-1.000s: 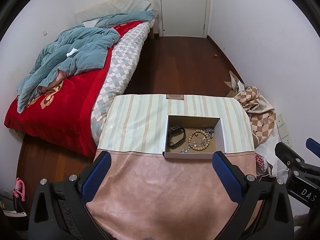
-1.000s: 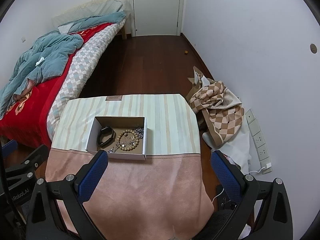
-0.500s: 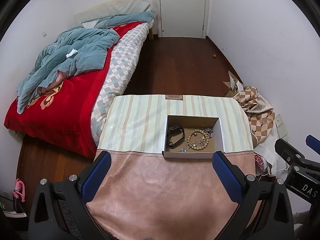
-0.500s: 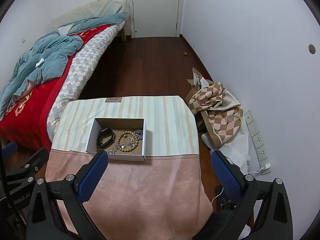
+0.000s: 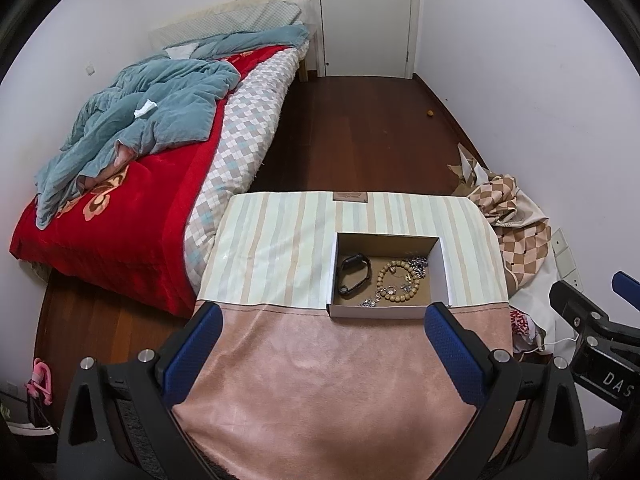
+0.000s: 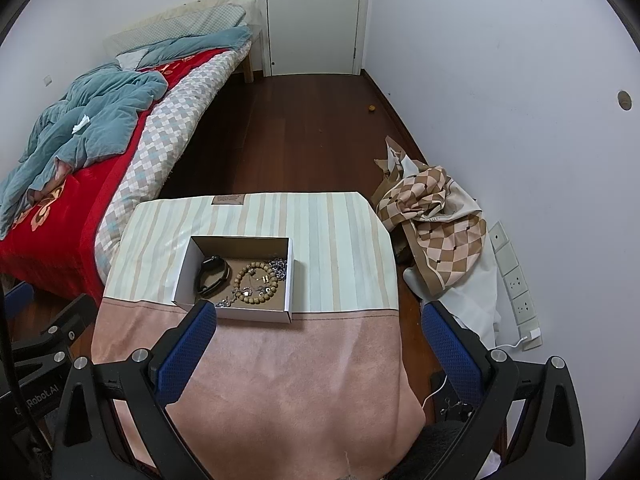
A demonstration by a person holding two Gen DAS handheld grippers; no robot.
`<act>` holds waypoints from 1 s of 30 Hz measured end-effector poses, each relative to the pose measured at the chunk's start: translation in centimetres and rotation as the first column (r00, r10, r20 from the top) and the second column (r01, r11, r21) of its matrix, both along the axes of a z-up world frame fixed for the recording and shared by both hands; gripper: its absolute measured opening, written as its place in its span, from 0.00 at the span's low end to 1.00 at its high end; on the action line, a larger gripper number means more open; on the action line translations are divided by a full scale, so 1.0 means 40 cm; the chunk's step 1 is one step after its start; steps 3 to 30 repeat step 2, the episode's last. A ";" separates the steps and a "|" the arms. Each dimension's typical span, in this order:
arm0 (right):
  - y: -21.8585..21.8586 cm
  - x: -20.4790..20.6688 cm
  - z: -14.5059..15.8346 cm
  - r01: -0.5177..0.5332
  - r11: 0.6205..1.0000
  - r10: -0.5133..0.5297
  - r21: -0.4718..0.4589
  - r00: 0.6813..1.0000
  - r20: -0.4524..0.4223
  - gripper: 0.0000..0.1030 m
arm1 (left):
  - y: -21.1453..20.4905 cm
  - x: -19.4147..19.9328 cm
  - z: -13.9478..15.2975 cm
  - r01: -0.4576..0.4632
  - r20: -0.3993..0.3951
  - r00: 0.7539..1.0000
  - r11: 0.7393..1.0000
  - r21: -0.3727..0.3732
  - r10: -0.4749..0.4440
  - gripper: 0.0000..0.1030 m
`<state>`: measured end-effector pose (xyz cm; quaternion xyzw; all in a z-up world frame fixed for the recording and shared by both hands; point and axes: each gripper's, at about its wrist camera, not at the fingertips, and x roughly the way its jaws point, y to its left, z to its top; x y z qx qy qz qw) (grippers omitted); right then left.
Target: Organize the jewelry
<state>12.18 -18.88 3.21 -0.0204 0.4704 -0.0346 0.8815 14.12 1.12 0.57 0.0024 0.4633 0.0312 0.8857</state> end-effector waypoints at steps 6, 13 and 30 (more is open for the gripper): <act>0.000 0.000 0.002 -0.003 1.000 0.003 0.001 1.000 -0.001 1.00 | 0.001 0.003 0.003 -0.001 0.001 1.000 1.000 -0.009 0.001 1.00; 0.000 0.000 0.002 -0.003 1.000 0.003 0.001 1.000 -0.001 1.00 | 0.001 0.003 0.003 -0.001 0.001 1.000 1.000 -0.009 0.001 1.00; 0.000 0.000 0.002 -0.003 1.000 0.003 0.001 1.000 -0.001 1.00 | 0.001 0.003 0.003 -0.001 0.001 1.000 1.000 -0.009 0.001 1.00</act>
